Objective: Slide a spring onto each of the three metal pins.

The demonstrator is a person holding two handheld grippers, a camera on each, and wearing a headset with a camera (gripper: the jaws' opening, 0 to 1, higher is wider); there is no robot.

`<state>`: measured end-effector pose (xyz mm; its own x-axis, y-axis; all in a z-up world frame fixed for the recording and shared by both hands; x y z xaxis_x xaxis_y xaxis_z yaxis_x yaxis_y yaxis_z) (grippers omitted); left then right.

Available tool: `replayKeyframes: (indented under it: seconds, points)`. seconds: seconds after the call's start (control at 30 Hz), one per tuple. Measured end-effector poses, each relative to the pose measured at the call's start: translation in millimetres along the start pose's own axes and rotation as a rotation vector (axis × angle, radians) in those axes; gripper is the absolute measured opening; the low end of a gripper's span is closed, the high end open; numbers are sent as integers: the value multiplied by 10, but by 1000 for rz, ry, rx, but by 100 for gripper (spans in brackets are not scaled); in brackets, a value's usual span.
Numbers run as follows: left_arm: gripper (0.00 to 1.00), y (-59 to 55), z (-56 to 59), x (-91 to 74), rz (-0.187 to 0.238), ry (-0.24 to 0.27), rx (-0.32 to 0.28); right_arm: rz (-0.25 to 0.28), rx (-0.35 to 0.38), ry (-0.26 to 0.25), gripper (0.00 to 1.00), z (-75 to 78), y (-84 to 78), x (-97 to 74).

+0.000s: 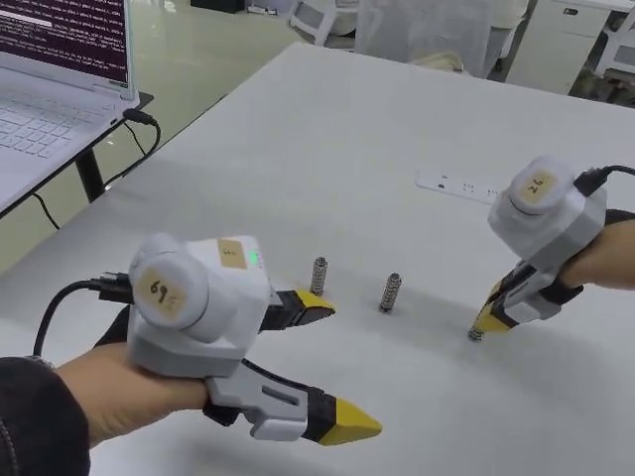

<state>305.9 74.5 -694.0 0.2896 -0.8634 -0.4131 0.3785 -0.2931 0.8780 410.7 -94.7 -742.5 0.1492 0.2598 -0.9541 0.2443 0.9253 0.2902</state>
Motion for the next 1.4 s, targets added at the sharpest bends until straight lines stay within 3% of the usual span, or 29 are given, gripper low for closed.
replayKeyframes:
  seconds: [0.67,1.4]
  points:
    - [67,4,8,2,0,0,2,8,-7,-12,13,-20,-13,-4]
    - [67,0,16,12,-5,-3,8,91,33,-68,52,-30,-41,-96]
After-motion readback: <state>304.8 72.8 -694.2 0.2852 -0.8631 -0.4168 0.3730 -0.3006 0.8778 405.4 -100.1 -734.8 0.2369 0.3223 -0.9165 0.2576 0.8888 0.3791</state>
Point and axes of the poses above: the centre of the closed fingertips' face, and the gripper's own axes: x roughly forward along the fingers, z roughly to its right, y roughly out of its top, the point moved 3 cm from there along -x, roughly backward along the fingers, and after that the axes turned 11 degrees about -x, right-handed, at the moved point
